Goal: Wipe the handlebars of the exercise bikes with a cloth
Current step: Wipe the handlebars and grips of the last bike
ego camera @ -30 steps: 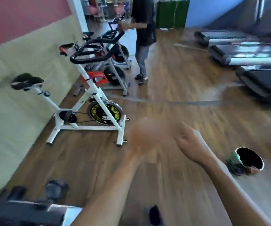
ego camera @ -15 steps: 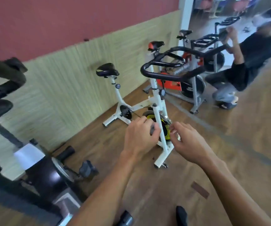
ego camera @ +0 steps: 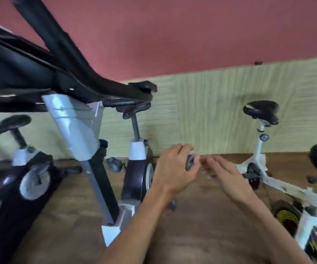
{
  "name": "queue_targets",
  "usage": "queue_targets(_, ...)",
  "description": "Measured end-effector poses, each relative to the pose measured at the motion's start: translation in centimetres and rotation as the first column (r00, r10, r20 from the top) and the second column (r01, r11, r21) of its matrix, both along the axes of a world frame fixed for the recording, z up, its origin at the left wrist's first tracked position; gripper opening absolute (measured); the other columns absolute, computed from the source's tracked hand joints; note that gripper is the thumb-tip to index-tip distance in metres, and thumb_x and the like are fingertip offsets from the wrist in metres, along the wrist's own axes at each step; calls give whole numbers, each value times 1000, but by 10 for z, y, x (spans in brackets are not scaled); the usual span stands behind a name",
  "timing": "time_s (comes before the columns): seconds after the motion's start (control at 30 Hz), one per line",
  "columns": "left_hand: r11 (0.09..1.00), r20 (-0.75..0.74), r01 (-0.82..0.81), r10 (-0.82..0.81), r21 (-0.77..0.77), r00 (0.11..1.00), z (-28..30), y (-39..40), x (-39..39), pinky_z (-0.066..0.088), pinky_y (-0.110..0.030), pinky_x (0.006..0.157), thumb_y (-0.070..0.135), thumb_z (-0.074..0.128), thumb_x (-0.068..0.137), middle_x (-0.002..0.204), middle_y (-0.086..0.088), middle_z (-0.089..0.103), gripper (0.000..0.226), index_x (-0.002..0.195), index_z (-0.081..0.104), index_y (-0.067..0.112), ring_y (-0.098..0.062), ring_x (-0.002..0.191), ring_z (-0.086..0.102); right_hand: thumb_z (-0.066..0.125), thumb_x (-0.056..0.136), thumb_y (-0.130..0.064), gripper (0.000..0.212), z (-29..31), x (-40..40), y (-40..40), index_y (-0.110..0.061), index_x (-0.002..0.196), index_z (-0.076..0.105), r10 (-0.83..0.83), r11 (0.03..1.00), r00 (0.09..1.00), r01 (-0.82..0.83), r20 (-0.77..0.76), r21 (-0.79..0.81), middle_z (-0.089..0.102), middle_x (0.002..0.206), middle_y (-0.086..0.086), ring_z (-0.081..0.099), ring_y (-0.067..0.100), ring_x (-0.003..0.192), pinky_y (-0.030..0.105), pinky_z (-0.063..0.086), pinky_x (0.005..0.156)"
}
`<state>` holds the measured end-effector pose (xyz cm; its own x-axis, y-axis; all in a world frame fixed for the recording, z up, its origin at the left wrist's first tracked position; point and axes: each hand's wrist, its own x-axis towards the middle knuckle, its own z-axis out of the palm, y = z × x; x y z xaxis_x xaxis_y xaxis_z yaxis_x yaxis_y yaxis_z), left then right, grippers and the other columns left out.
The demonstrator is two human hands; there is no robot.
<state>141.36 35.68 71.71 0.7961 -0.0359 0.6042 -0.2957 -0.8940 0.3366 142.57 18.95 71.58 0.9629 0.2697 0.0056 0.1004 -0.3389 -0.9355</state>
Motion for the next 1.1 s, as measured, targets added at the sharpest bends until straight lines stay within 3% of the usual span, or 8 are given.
queue_targets(0.13,996,41,-90,89,15,995,28,21,7,53,-37,79,36,56,89,107,-6,64,43,123,62,8,-25,93,62,47,107,-33,35,29,35,51,-10,89,66,287,873,899,-104,-331,476,76,81,6,71,9,67,22,57,63)
queue_targets(0.23,991,54,-126,124,42,991,53,33,6,53,-39,83,32,63,86,119,-7,56,47,127,56,10,-25,98,60,61,91,-49,48,44,50,76,-6,109,70,575,653,712,-103,-402,750,72,107,16,71,24,97,37,56,85)
queue_targets(0.4,966,131,-220,203,137,970,90,57,-1,51,-37,92,24,80,75,124,-8,49,61,127,55,8,-24,110,55,52,96,-23,36,74,63,112,-8,125,67,712,476,664,-216,-229,852,72,116,15,72,21,102,29,62,73)
queue_targets(0.5,942,311,-308,254,137,916,120,65,-22,45,-36,99,25,82,72,120,-13,57,55,119,63,3,-25,114,56,51,99,-16,29,103,65,130,-5,122,65,744,384,663,-320,-85,866,72,111,15,71,22,100,28,62,78)
queue_targets(0.67,784,730,-621,414,19,544,195,79,-55,44,-50,91,15,57,82,109,-14,56,29,102,62,-6,-31,107,54,52,103,-10,15,171,73,158,-14,108,65,636,209,748,-406,192,889,73,100,0,69,13,98,27,59,82)
queue_targets(0.77,730,725,-682,496,-50,478,249,90,-47,46,-47,92,5,54,90,112,-11,52,23,110,57,-6,-29,107,52,49,104,-14,21,207,71,188,-22,119,62,428,314,794,-579,432,753,65,111,-4,64,7,105,25,54,88)
queue_targets(0.93,657,515,-753,655,-27,553,275,103,-22,46,-41,89,17,42,103,107,-4,58,27,106,65,5,-21,99,55,34,93,0,41,206,63,234,-9,123,60,240,590,687,-664,686,459,54,123,10,52,25,117,43,43,104)
queue_targets(1.1,707,379,-700,679,-103,629,276,88,-31,44,-37,100,27,37,105,119,-1,57,35,121,61,7,-16,113,54,35,101,-25,33,209,50,236,-10,114,60,307,409,627,-766,716,496,67,101,8,63,32,96,56,49,84)
